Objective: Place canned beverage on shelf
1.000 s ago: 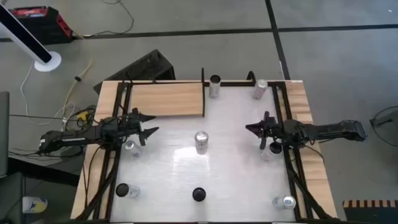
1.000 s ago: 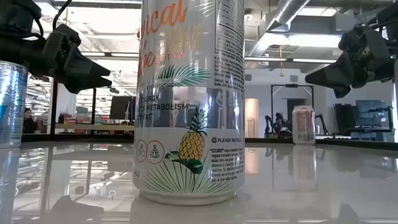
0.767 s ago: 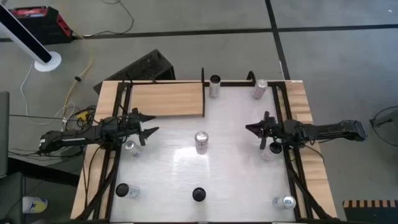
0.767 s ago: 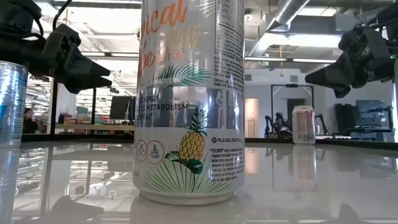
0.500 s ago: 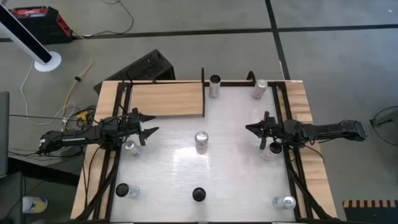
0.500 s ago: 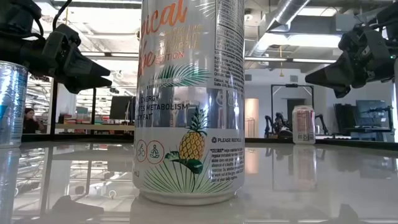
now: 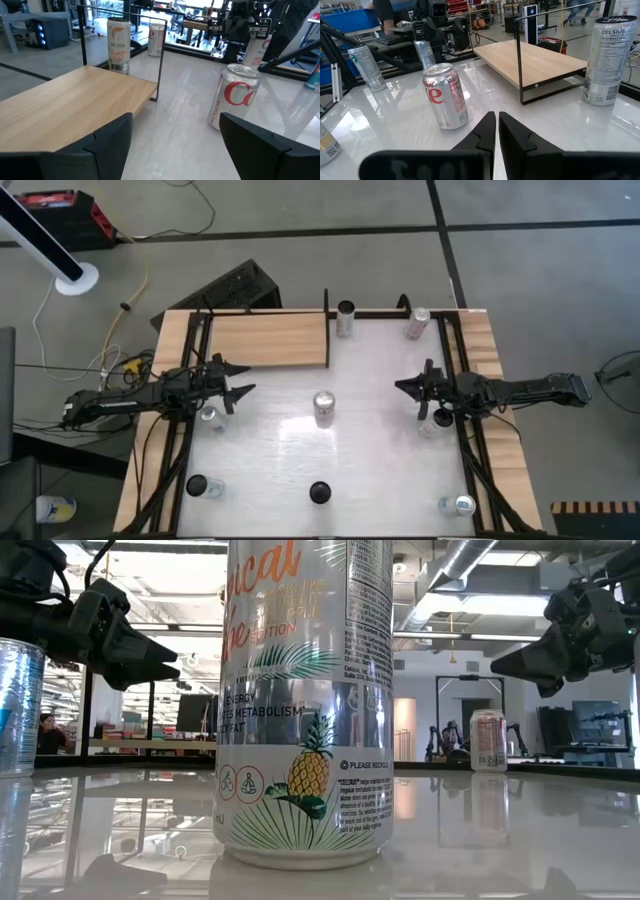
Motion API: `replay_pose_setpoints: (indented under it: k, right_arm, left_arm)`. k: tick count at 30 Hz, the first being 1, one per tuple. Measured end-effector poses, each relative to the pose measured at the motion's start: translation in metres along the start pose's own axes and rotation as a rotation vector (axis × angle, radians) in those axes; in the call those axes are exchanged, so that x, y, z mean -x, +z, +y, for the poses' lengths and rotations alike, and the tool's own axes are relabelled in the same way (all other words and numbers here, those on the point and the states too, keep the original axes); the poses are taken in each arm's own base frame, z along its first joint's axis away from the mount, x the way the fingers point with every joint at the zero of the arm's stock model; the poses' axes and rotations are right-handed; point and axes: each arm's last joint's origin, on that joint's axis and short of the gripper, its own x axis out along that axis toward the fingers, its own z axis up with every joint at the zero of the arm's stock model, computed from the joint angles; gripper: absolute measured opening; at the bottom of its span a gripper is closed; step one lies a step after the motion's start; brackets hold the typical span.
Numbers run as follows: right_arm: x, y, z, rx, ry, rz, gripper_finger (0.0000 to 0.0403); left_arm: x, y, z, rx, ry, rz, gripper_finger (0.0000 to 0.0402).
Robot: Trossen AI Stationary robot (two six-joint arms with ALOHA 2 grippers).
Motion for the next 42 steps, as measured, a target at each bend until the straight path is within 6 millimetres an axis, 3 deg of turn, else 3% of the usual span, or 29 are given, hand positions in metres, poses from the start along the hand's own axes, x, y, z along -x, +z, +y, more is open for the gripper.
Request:
replay_pose_setpoints:
  k: [42]
  right_arm:
    - [0.0000,0.0001,0.0000,0.000,0.000,0.000,0.0048]
  left_arm:
    - [0.0000,-0.0001,0.0000,0.027,0.000,0.000,0.0283]
